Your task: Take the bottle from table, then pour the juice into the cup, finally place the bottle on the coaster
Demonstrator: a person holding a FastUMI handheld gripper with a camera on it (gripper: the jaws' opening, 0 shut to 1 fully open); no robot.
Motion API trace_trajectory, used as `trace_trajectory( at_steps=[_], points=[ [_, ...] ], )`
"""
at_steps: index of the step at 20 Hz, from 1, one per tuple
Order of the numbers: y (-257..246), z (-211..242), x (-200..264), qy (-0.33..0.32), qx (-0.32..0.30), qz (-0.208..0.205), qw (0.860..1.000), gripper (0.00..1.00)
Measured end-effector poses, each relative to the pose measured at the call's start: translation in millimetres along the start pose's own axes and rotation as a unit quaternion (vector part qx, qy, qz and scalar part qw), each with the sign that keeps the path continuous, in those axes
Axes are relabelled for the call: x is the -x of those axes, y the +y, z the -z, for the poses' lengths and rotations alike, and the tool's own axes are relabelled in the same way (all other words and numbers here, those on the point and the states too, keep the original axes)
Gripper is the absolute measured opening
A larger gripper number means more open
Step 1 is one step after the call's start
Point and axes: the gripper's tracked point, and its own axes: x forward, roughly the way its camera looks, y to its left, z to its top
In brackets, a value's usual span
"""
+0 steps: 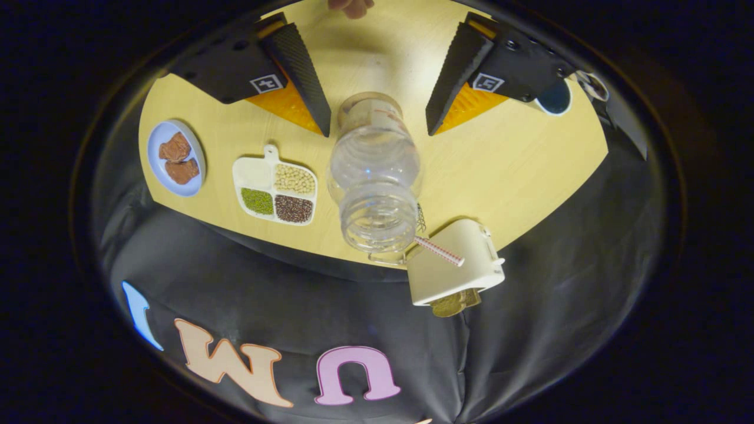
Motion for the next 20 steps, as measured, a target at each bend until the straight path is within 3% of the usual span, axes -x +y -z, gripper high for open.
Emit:
trace_trajectory(
  at_steps=[5,8,14,20],
  points=[
    [1.3,-43.5,66.8,-0.076,-0.022,-0.003,0.997,0.99],
    [-8.7,-84.2,121.1,-0.139,-0.018,0.017,0.99,0.99],
    [-35.6,-162.1,239.4,-0.261,0.006,0.071,0.963,0.99],
    [-72.5,-196.8,339.9,-0.329,-0.003,0.121,0.936,0.99]
  ],
)
